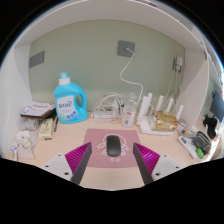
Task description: Arrange mouse
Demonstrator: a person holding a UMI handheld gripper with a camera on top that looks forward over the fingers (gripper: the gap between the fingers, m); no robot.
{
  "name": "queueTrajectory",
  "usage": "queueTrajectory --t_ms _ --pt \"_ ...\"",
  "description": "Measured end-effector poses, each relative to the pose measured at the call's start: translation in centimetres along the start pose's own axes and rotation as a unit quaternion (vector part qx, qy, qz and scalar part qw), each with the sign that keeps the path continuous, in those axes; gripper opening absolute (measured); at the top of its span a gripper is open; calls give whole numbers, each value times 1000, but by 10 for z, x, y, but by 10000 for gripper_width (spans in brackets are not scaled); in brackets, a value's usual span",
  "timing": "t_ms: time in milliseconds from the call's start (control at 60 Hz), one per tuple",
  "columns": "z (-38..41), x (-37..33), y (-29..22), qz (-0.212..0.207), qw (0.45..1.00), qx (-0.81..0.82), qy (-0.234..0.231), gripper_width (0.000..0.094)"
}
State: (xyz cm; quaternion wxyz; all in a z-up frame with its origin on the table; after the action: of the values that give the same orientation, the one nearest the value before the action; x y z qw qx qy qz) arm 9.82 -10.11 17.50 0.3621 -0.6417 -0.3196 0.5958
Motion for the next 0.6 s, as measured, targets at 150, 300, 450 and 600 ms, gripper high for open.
queueTrajectory --t_ms 150,300,450,600 --pt "8 -73 7 -15 1000 -2 10 854" --pt "17 -125 21 -21 1000 -10 10 853" --pt "22 -155 29 -22 1000 -10 10 851" --pt "27 -168 32 -23 1000 -14 12 853"
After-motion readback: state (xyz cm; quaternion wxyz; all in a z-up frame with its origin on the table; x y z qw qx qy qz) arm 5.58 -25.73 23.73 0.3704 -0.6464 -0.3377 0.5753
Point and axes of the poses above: the point between the fingertips, and its own axes, seen from behind it with the camera up: z to the left, y down, x forward, the way the camera looks, the point moved 9 cm from there along -x, backward, against the way the camera looks, and after that the axes turned 4 degrees about x, right-handed, at the moved point
